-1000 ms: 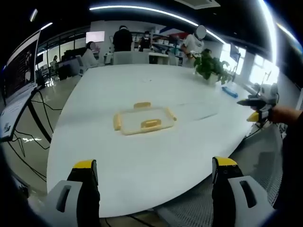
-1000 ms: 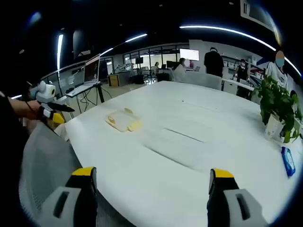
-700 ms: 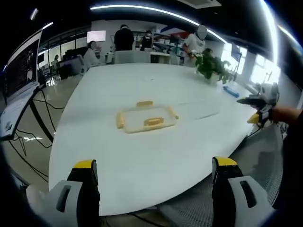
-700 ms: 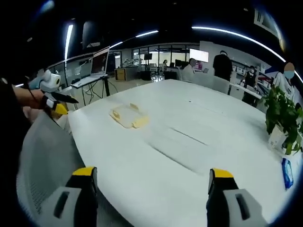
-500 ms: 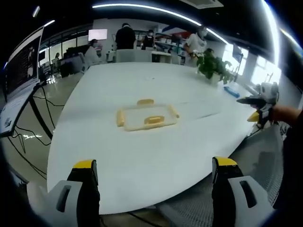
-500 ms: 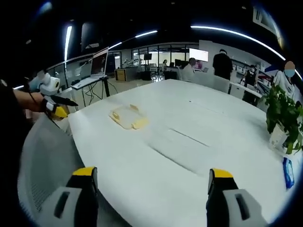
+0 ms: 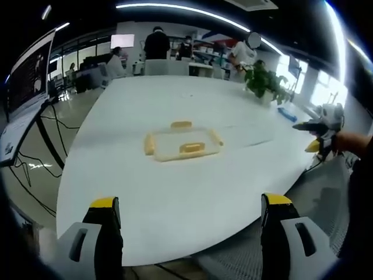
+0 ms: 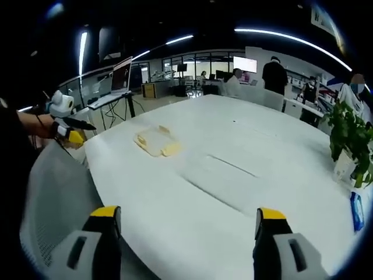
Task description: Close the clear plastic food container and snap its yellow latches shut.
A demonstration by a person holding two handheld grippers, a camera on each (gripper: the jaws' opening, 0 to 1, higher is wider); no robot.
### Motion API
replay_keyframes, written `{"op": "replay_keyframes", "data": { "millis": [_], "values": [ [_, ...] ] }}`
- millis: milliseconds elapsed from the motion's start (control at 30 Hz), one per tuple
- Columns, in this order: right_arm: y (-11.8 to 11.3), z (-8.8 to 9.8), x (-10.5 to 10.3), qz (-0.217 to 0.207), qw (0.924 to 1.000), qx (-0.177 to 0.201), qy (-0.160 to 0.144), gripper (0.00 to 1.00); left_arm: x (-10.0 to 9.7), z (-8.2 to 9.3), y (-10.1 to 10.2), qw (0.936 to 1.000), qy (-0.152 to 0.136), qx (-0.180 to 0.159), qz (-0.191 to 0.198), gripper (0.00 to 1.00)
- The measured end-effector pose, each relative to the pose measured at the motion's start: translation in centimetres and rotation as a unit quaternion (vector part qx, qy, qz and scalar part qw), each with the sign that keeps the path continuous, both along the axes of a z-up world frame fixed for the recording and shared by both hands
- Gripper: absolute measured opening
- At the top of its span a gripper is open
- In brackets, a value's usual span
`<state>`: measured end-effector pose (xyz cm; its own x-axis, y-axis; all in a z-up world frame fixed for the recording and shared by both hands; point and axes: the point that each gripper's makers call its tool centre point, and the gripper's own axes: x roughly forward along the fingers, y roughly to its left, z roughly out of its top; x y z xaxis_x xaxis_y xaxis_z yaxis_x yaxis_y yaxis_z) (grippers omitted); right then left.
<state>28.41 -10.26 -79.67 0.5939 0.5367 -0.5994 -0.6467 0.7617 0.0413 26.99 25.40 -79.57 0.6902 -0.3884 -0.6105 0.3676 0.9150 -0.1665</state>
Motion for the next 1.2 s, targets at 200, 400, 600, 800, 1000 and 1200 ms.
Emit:
{"op": "replay_keyframes", "data": {
  "millis": [200, 400, 600, 800, 1000, 1200],
  "values": [
    [0.2, 0.2, 0.1, 0.002, 1.0, -0.007, -0.004, 0.95, 0.5, -0.6, 0.0, 1.0, 0.008, 0.003, -0.004, 0.99],
    [0.2, 0.5, 0.2, -0.003, 1.0, -0.004, -0.006, 0.95, 1.2, -0.7, 0.3, 1.0, 0.007, 0.001, -0.002, 0.99],
    [0.1, 0.1, 0.4, -0.001, 0.9999, -0.01, -0.001, 0.95, 2.3, -0.5, 0.8, 0.9999, 0.007, 0.008, -0.005, 0.99],
    [0.6, 0.2, 1.0, 0.006, 0.9998, -0.018, 0.0, 0.95, 3.6, -0.4, 1.2, 1.0, 0.003, 0.006, -0.003, 0.99],
    [0.8, 0.3, 2.0, 0.011, 0.9998, -0.012, 0.007, 0.95, 4.6, -0.6, 1.8, 1.0, 0.002, 0.008, -0.001, 0.99],
    [0.6, -0.3, 2.4, 0.019, 0.9995, -0.022, 0.015, 0.96, 5.0, -1.0, 2.4, 1.0, 0.005, 0.008, 0.002, 0.99]
  ]
}}
